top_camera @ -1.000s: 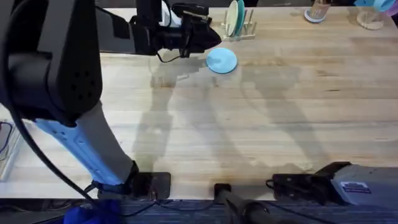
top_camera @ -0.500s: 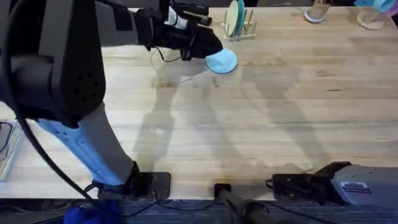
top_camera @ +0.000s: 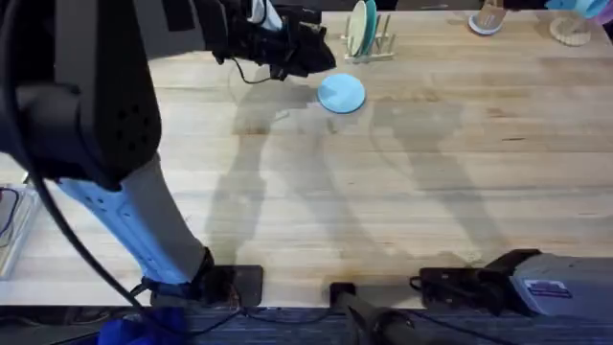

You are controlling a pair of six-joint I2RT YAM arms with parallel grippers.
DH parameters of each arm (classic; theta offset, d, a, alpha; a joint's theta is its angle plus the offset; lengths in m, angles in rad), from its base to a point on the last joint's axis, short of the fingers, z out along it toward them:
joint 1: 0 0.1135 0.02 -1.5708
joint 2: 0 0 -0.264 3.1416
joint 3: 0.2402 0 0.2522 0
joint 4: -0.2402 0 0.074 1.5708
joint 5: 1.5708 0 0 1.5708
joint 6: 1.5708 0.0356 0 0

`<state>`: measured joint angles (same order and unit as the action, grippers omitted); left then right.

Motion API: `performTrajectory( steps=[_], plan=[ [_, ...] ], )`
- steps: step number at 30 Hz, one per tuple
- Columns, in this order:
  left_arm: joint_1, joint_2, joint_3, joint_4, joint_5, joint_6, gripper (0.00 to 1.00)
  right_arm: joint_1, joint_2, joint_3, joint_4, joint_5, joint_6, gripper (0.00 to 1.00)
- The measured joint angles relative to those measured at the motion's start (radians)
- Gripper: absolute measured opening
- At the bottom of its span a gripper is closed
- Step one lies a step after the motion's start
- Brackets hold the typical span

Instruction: Pick up the plates from the table one by one and place each into a slot on the dish rack.

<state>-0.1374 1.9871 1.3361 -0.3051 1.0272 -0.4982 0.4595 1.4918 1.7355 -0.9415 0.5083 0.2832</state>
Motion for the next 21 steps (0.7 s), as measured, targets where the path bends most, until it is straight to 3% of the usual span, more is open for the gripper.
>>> performTrajectory(
  steps=[3, 21],
  plan=[
    [0.001, 0.051, 0.0, -0.014, 0.0, 0.071, 0.039, 0.0, 0.0, 0.0, -0.003, 0.0, 0.0, 0.996],
    [-0.002, 0.078, 0.0, -0.009, -0.011, 0.115, 0.038, 0.0, 0.0, 0.0, -0.006, 0.0, 0.0, 0.996]
  ],
)
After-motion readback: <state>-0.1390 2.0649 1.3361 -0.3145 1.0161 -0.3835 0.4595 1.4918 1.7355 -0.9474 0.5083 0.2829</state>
